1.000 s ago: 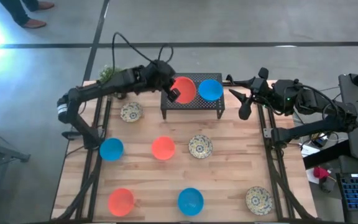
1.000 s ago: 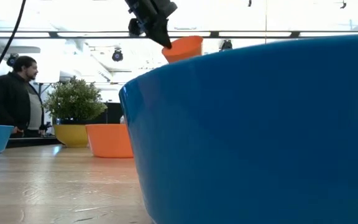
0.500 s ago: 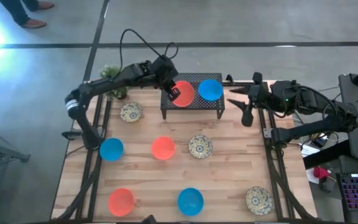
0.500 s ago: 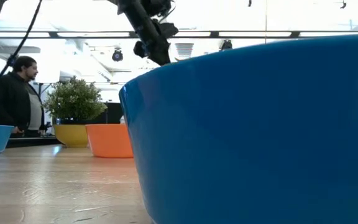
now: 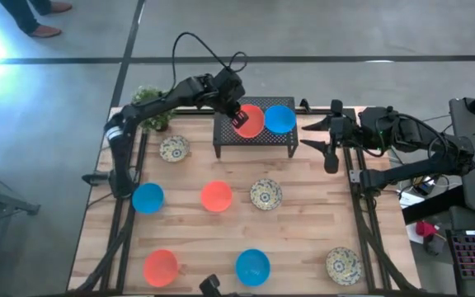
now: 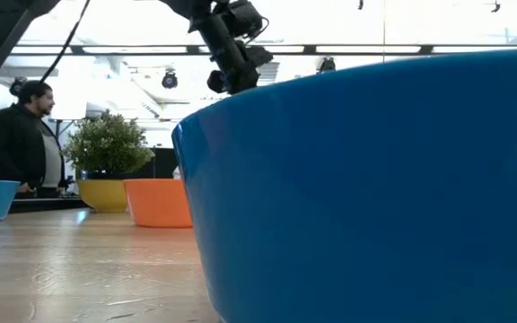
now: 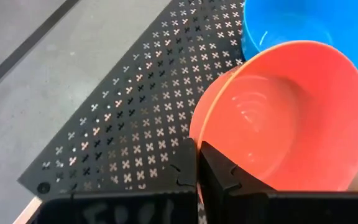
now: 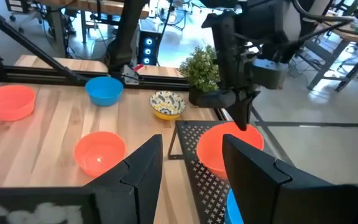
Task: Pick & Place Mini bowls
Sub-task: Put the top right orange bowl on the shelf
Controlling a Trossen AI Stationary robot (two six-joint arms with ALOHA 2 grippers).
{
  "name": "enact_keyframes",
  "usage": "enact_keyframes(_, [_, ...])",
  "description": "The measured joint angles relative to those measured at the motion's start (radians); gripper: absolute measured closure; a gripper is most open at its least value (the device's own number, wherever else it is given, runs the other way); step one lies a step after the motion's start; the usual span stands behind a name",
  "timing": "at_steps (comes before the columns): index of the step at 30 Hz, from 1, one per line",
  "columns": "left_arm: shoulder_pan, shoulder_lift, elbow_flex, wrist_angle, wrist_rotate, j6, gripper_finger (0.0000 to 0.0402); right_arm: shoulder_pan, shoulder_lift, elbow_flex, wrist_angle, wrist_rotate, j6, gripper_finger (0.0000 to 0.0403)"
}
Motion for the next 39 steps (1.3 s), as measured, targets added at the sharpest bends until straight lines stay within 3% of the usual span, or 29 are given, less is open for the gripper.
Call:
enact_keyframes(11, [0.005,0.060,0.041,-0.029,0.005,-0.003,0.0401,0.000,0.000,0.000,-0.002,0.000,-0.003,0.0241])
enact_keyframes(39, [0.007,0.042,0.040,-0.054,-0.030,-0.056,0.0401,0.000,0.001,0.000,-0.003,0.000,-0.009,0.0241])
